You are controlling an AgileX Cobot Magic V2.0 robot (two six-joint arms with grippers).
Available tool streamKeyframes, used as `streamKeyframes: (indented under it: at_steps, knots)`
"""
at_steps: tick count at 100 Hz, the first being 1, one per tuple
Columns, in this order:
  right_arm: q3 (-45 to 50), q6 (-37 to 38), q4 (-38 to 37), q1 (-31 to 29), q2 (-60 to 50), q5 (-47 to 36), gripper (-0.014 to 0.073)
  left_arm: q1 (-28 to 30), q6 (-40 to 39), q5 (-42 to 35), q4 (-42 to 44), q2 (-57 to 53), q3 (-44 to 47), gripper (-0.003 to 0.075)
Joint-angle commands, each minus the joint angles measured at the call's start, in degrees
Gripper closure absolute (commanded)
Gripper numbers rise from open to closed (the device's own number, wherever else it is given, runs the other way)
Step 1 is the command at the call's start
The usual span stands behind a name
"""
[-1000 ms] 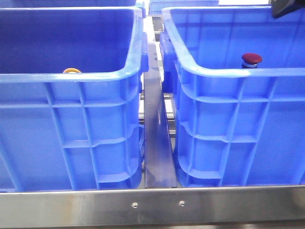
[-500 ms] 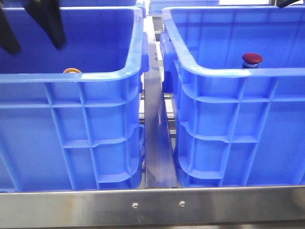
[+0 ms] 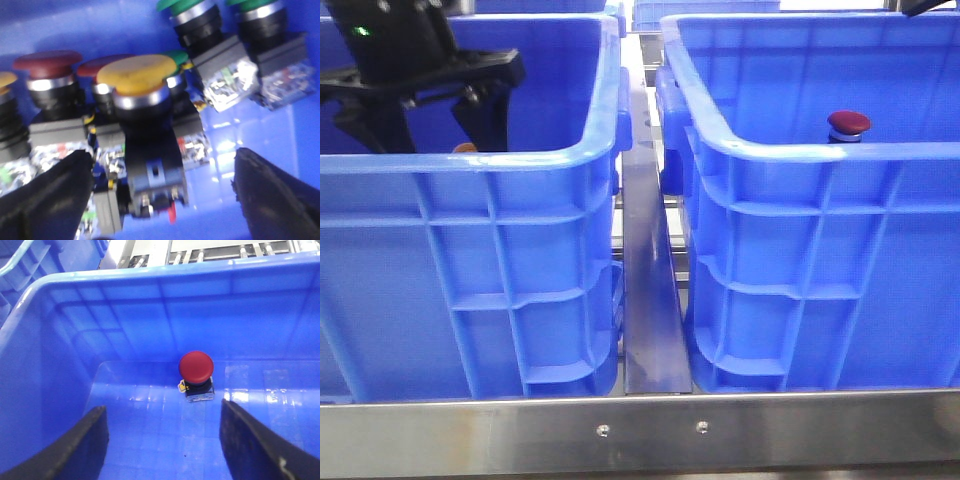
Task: Pick red and yellow buttons and place in box
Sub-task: 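Move the left gripper back down toward a yellow-capped button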
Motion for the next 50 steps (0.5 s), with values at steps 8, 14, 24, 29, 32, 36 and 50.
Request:
streamKeyframes:
  at_steps: [8, 14, 24, 29, 32, 36, 50]
  knots:
    - [-1.48, -0.39, 0.05, -0.03, -1.38, -2.36, 0.0099, 0.21, -0.63, -1.64, -0.67, -1.12, -1.89, 0.0177]
    - [-1.48, -0.39, 0.05, -0.03, -1.38, -2.36, 0.0099, 0.21, -0.63, -1.64, -0.67, -0.99, -1.89, 0.0196]
    - [-1.48, -0.39, 0.05, -0.03, -1.38, -2.36, 0.0099, 0.21, -0.63, -2.0, -0.67, -0.99, -1.89, 0.0297]
    - [-1.48, -0.39, 0.05, -0.03, -1.38, -2.36, 0.0099, 0.21, -0.63, -2.04, -0.67, -0.99, -1.89, 0.0371]
    - [-1.48, -0.39, 0.05, -0.03, -1.38, -2.36, 0.0099, 0.21, -0.63, -2.18, -0.67, -0.99, -1.89, 0.0427]
    - [-1.48, -0.39, 0.05, -0.03, -1.38, -2.36, 0.0099, 0.21, -0.92, -2.41, -0.67, -0.99, -1.89, 0.0481]
    - [-1.48, -0.39, 0.05, -0.03, -1.38, -2.36, 0.0099, 0.21, -0.97, -3.42, -0.67, -1.1, -1.89, 0.0654]
